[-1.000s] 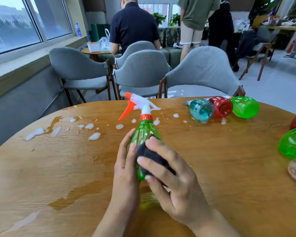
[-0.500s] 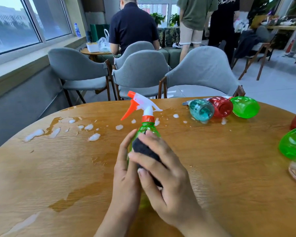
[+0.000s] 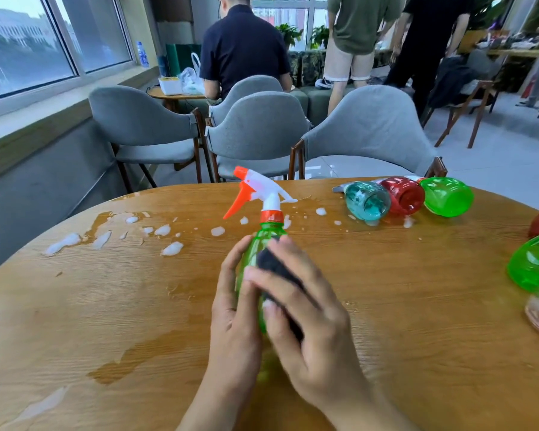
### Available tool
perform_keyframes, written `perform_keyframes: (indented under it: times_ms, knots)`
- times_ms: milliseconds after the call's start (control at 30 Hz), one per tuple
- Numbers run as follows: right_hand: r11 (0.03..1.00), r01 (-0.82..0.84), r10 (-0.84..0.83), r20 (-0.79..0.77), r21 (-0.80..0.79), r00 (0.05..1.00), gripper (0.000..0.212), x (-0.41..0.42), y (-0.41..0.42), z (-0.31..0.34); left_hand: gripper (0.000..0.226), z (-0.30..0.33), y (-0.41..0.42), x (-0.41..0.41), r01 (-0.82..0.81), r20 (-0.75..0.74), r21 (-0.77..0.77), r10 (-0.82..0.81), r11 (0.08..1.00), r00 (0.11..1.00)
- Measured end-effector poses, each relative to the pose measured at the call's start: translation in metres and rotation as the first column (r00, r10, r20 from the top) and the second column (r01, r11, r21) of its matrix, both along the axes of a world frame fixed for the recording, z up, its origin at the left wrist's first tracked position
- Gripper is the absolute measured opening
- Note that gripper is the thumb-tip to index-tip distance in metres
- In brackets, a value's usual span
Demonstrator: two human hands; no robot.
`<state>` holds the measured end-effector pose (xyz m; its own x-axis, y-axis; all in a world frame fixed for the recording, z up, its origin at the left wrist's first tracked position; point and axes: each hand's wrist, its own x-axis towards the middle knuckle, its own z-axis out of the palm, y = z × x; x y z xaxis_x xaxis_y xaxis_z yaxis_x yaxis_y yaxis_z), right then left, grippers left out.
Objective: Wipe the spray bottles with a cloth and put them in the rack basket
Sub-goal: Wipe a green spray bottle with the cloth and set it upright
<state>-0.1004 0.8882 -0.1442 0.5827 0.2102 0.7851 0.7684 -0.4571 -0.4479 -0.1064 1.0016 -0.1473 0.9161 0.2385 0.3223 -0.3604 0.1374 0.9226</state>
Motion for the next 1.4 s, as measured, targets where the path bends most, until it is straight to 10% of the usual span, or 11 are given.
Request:
perform_keyframes:
  times_ms: [200,433,667,833,1400]
  knots:
    - [0.922,0.162,-0.034,-0.344,0.352,0.938,0.032,0.010,-0.011,0.000,0.036,-0.002,-0.006,0.002,0.008,-0.035,-0.037,-0.009,0.999,0.999]
    - [1.000,0.025,-0.025,0.047,-0.011,0.999,0.033,-0.002,-0.003,-0.004,0.036,-0.002,-0.010,0.001,0.056,0.020,0.036,-0.057,0.998,0.998]
    - [0.786,0.187,0.122,-0.444,0.590,0.888,0.026,0.009,-0.008,0.005,0.045,-0.009,-0.013,0.003,0.020,-0.018,0.018,-0.020,1.000,1.000]
    - [0.665,0.251,0.241,-0.520,0.703,0.820,0.031,-0.015,0.009,-0.005,0.041,-0.001,-0.015,0.010,-0.023,-0.033,-0.114,0.019,0.993,0.999]
    - [0.991,0.058,-0.060,0.015,0.122,0.998,0.035,0.005,-0.011,0.010,0.056,-0.003,-0.007,0.000,0.032,0.004,0.069,-0.033,0.997,0.999]
